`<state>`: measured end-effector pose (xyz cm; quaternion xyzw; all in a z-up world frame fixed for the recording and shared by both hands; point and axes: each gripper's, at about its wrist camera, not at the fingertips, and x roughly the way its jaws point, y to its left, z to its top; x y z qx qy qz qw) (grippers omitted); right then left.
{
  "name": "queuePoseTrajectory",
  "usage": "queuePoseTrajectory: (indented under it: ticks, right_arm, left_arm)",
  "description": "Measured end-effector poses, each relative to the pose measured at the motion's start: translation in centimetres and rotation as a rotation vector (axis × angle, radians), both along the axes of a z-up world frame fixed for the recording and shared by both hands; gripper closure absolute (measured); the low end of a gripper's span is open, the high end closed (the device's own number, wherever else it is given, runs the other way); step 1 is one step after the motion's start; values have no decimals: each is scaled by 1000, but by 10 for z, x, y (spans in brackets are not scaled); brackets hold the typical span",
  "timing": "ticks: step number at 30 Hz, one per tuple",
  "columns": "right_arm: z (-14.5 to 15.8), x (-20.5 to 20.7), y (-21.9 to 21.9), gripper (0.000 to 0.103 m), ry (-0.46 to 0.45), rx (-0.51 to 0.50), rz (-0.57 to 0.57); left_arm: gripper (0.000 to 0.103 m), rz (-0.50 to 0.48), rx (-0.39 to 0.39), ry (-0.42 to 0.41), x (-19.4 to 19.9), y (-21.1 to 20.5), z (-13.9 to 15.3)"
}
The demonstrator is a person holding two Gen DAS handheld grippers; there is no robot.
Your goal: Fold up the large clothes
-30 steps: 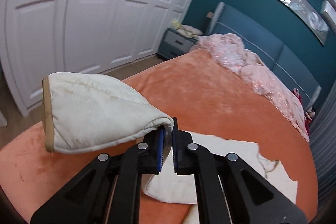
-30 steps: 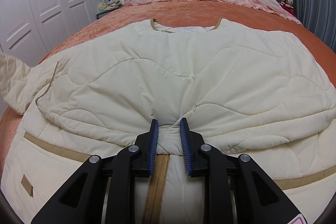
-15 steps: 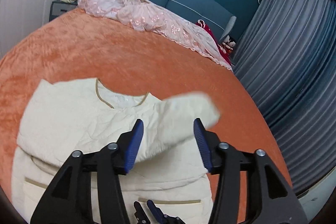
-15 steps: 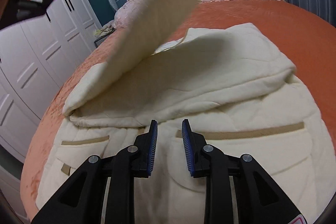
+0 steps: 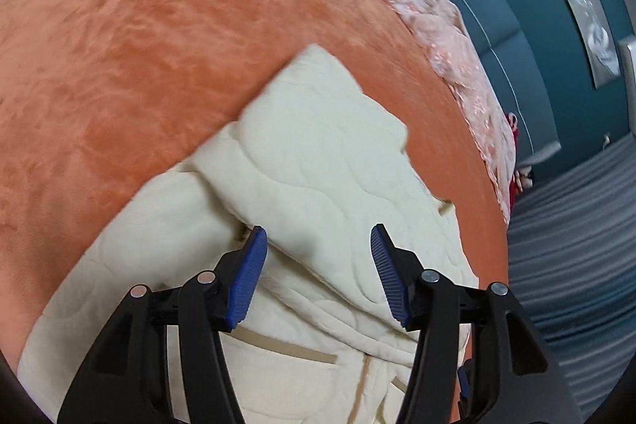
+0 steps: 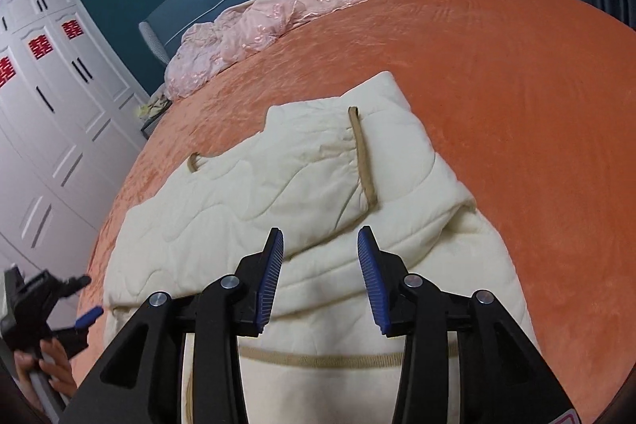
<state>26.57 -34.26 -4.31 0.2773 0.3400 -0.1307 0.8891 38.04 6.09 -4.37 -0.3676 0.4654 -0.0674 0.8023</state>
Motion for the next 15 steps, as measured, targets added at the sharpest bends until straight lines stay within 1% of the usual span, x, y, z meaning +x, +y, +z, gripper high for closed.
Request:
queuePoseTrajectory:
  ticks: [1, 2, 3, 5, 7, 8, 9, 10, 11, 12, 13, 14, 15]
  right_arm:
    - [-1, 5, -3, 64, 9, -9, -16]
    - [-2, 10, -7, 61, 16, -14, -34]
    - [-4, 14, -10, 55, 21, -12, -49]
    - [-11, 19, -16, 54, 35, 8, -68]
    - [-21, 22, -19, 54, 40, 56, -63]
    - [-26, 23, -20, 57, 45, 79, -63]
    - [-28, 24, -20, 66, 42, 87, -63]
    - [-27, 25, -18, 72, 38, 84, -61]
    - [-25, 27, -17, 89, 34, 76, -56]
    - [-21, 29, -16, 96, 20, 81, -37]
    - [-13, 31, -15, 97, -1, 85, -21]
    - [-4, 32, -13, 97, -22, 71, -16]
    - [9, 33, -10, 98, -48, 45, -3]
  left_arm:
    - [51, 20, -11, 11, 3, 9, -7]
    - [51, 38, -19, 18, 4, 16, -12]
    - [51, 52, -31, 21, 7, 22, -17]
    - [51, 77, -37, 35, 10, 33, -26]
    - [51, 99, -56, 43, 15, 39, -33]
    - [51, 104, -69, 53, 18, 41, -38]
    - [52, 108, -85, 60, 21, 43, -42]
    - [55, 109, -87, 70, 23, 44, -45]
    - [63, 112, -82, 73, 25, 44, -45]
    - [70, 109, -72, 68, 27, 43, -43]
    - [81, 104, -51, 66, 31, 42, -41]
    - [89, 97, -38, 55, 34, 42, -36]
    - [90, 89, -24, 40, 36, 42, -30]
